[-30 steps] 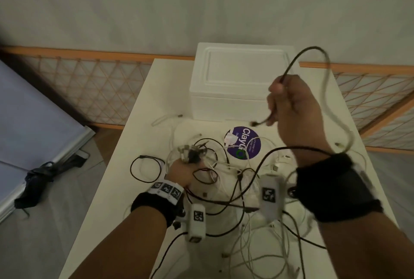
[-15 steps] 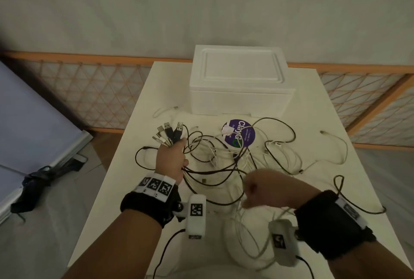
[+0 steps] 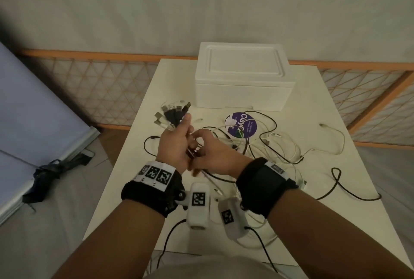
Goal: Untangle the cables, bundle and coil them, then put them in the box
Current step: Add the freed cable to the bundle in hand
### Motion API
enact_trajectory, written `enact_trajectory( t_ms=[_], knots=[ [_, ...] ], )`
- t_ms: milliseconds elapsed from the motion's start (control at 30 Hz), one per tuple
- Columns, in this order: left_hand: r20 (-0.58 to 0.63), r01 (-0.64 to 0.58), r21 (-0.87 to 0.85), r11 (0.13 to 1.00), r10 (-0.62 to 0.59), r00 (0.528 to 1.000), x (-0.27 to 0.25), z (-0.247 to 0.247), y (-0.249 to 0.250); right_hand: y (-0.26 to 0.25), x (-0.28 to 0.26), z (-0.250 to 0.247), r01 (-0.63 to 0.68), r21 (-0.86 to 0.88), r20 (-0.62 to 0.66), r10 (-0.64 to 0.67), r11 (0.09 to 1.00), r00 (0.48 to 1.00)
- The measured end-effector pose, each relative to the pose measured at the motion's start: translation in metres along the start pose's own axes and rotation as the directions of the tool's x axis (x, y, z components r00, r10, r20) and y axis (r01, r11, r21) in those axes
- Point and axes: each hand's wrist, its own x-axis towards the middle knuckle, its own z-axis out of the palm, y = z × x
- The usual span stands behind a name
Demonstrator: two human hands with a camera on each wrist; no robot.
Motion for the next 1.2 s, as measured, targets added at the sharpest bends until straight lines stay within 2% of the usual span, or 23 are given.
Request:
enact_trajectory(
  t_ms=[67,100,167,233,367,500,600,667,733,767,833,933,1000,1100,1200],
  knots=[
    [-0.027,0.083,-0.199,0.977,-0.09,0.996,0.006,-0.006,0.0,0.003,-0.009,-0.013,-0.029,-0.323,0.068,0.054,0.946,0.996],
    [-0.047,0.103,-0.247,0.963,-0.118,0.992,0.008,-0.01,-0.002,0.006,-0.016,-0.023,-0.02,-0.482,0.089,0.072,0.876,0.993],
    [-0.081,0.121,-0.274,0.954,-0.148,0.986,0.008,-0.02,-0.009,0.017,-0.03,-0.042,0.014,-0.685,0.093,0.069,0.729,0.993],
    [-0.103,0.138,-0.276,0.951,-0.172,0.98,0.007,-0.029,-0.02,0.03,-0.042,-0.059,0.008,-0.791,0.063,0.067,0.612,0.996],
    [-0.172,0.164,-0.253,0.953,-0.212,0.962,0.002,-0.043,-0.041,0.057,-0.057,-0.084,-0.06,-0.899,-0.013,0.112,0.434,0.994],
    [-0.247,0.17,-0.286,0.943,-0.244,0.938,0.001,-0.054,-0.052,0.078,-0.066,-0.093,-0.141,-0.92,-0.116,0.089,0.366,0.989],
    [-0.259,0.199,-0.266,0.943,-0.269,0.927,0.001,-0.055,-0.059,0.093,-0.065,-0.09,-0.155,-0.907,-0.087,0.185,0.392,0.979],
    [-0.254,0.25,-0.231,0.94,-0.307,0.917,-0.001,-0.056,-0.068,0.104,-0.064,-0.089,-0.16,-0.857,-0.033,0.258,0.491,0.966],
    [-0.251,0.316,-0.181,0.931,-0.355,0.901,-0.002,-0.061,-0.08,0.109,-0.065,-0.086,-0.163,-0.751,0.057,0.308,0.64,0.95],
    [-0.257,0.339,-0.165,0.926,-0.373,0.892,-0.002,-0.063,-0.086,0.108,-0.063,-0.083,-0.164,-0.689,0.092,0.31,0.706,0.946],
    [-0.279,0.369,-0.16,0.916,-0.4,0.873,-0.002,-0.067,-0.095,0.102,-0.054,-0.076,-0.161,-0.626,0.068,0.259,0.763,0.964],
    [-0.325,0.4,-0.121,0.908,-0.417,0.849,-0.003,-0.071,-0.103,0.099,-0.024,-0.059,-0.07,-0.666,-0.017,0.079,0.743,0.997],
    [-0.354,0.406,-0.084,0.91,-0.409,0.841,-0.002,-0.072,-0.107,0.099,-0.001,-0.044,-0.006,-0.694,0.005,0.014,0.72,1.0],
    [-0.349,0.405,-0.088,0.91,-0.409,0.843,0.001,-0.072,-0.111,0.107,0.029,-0.022,0.058,-0.771,0.088,0.015,0.635,0.996],
    [-0.315,0.368,-0.125,0.921,-0.389,0.866,0.005,-0.069,-0.114,0.116,0.049,-0.013,0.014,-0.789,0.053,0.045,0.614,0.998]
  ],
)
